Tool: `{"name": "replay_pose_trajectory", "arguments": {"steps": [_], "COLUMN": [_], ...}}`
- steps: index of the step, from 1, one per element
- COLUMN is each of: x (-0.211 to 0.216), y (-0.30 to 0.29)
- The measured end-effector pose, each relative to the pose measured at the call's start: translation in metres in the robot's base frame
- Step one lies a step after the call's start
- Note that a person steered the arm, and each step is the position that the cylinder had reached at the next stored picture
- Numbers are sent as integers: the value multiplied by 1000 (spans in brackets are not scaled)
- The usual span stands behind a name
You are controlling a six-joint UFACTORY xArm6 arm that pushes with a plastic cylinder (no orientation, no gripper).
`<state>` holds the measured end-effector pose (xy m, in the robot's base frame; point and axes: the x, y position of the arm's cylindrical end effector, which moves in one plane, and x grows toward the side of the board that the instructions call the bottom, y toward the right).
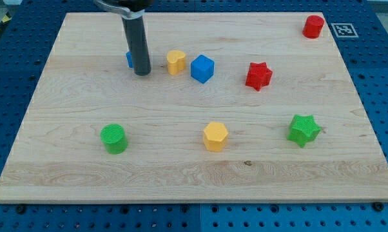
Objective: Move the blue triangle to the center
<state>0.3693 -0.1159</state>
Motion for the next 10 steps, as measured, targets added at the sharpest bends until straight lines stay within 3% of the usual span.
{"name": "replay_pose_trajectory", "arguments": {"steps": [3, 4, 6, 7, 9, 10], "x": [-41, -42, -51, -44, -14, 30], "y": [-102, -53, -40, -6, 26, 20]}}
